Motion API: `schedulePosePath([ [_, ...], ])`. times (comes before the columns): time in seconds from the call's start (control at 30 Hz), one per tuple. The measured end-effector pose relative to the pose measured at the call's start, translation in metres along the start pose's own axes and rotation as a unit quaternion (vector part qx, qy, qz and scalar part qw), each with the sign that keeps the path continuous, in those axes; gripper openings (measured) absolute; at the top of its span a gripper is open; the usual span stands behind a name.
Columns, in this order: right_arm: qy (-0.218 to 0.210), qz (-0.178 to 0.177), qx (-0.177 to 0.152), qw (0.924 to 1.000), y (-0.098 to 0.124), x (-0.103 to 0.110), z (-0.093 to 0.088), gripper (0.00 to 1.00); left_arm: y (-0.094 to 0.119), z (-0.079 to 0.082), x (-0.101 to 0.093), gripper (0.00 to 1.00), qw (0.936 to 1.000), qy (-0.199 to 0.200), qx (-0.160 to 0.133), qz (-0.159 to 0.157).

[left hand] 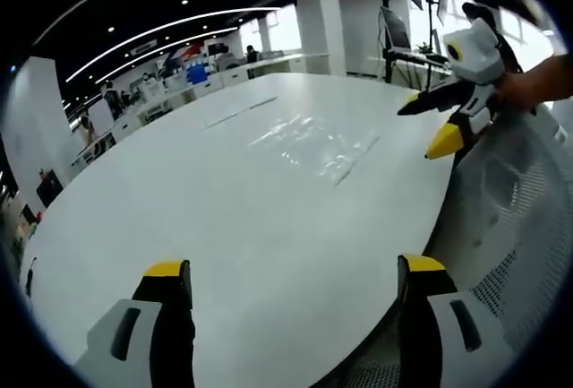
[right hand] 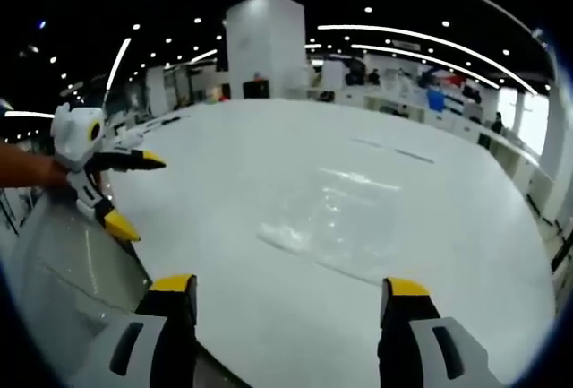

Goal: Open the resealable bag by pulling the two sides of the seal apart until the entire bag opening is separated and visibly accessible.

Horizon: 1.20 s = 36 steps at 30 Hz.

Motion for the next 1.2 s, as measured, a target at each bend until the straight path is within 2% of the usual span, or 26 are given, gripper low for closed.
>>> schedulePosePath([
  [0.17, 0.013, 0.010, 0.010, 0.9998, -0.006, -0.008, 0.002, 0.80, -0.001, -0.002, -0.003, 0.94, 0.9999, -0.004, 0.012, -0.009],
  [0.47, 0.046, 0.027, 0.017, 0.9984, -0.016, -0.022, 0.007, 0.70, 0.002, 0.001, 0.001, 0.93, 0.9999, 0.002, 0.013, -0.007],
  [0.6, 0.061, 0.029, 0.022, 0.9975, -0.023, -0.030, 0.012, 0.67, 0.004, 0.004, 0.004, 0.93, 0.9999, 0.001, 0.015, -0.006],
  [0.7, 0.066, 0.035, 0.024, 0.9969, -0.028, -0.034, 0.015, 0.63, 0.005, 0.010, 0.006, 0.92, 0.9998, 0.014, 0.007, -0.009],
  [0.87, 0.093, 0.044, 0.048, 0.9935, -0.044, -0.045, 0.011, 0.55, 0.005, 0.019, 0.007, 0.91, 0.9999, 0.006, 0.007, -0.012],
  [0.97, 0.107, 0.037, 0.060, 0.9917, -0.051, -0.052, 0.006, 0.52, 0.005, 0.021, 0.008, 0.90, 0.9998, 0.001, 0.008, -0.016],
  [1.2, 0.097, 0.046, 0.076, 0.9913, -0.061, -0.060, 0.001, 0.45, 0.006, 0.023, 0.009, 0.87, 0.9998, -0.005, 0.005, -0.017],
])
Point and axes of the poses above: the point that each gripper's makers call its tool centre point, and the gripper's own axes: y roughly backward along the fingers, x roughly to its left, z roughly out of its top, the point moved 4 cm from there along y, roughly backward along the fingers, and after that the axes turned 6 degrees about x, right-handed, at the moved point
